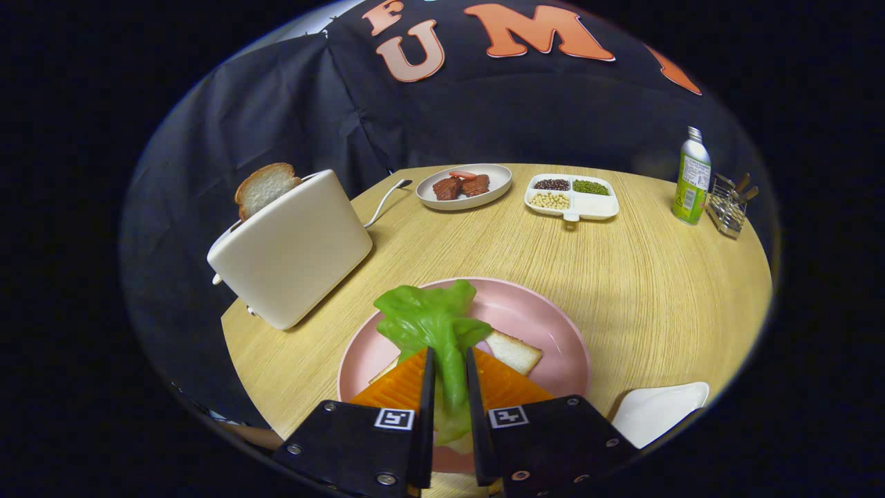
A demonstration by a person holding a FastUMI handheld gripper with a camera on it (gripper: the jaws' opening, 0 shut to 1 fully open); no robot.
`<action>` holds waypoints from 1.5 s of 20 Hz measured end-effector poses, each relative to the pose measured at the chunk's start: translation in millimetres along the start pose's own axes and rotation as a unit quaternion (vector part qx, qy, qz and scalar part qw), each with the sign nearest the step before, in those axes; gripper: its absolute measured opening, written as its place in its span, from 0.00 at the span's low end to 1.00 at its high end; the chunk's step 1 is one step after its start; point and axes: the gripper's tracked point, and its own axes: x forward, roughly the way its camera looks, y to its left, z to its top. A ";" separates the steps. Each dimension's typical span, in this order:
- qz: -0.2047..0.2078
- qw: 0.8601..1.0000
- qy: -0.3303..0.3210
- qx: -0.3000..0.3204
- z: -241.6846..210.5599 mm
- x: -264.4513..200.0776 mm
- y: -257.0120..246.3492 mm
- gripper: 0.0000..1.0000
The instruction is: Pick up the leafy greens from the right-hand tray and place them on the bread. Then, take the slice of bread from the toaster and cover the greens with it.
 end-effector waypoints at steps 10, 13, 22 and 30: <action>-0.028 0.999 -0.032 0.000 46.7 -20.3 4.7 0.77; -0.018 0.999 -0.044 0.014 69.7 -26.3 14.6 0.83; 0.045 0.997 -0.039 0.045 148.1 -31.1 94.9 0.95; 0.086 0.995 -0.010 0.048 201.1 -3.7 168.7 0.96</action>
